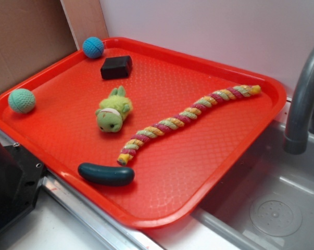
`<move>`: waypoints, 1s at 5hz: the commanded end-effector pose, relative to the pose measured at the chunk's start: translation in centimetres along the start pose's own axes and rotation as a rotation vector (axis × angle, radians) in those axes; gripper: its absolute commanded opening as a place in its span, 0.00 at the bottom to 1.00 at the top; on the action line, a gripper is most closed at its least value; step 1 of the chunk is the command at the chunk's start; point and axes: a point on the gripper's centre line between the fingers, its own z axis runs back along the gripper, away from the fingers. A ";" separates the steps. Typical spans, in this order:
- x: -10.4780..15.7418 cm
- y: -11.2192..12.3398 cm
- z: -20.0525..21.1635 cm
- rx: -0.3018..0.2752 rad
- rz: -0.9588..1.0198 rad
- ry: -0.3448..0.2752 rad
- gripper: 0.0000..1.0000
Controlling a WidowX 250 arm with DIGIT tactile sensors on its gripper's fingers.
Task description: Grab the green ball.
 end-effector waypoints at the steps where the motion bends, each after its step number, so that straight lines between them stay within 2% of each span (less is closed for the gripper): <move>1: 0.0 0.0 0.0 0.000 0.000 0.000 1.00; 2: 0.7 4.6 -2.5 0.137 0.237 -0.004 1.00; 3: 0.4 7.9 -4.4 0.220 0.426 -0.032 1.00; 4: -0.7 11.0 -6.9 0.335 0.611 -0.069 1.00; 5: -1.0 12.9 -10.5 0.346 0.687 -0.059 1.00</move>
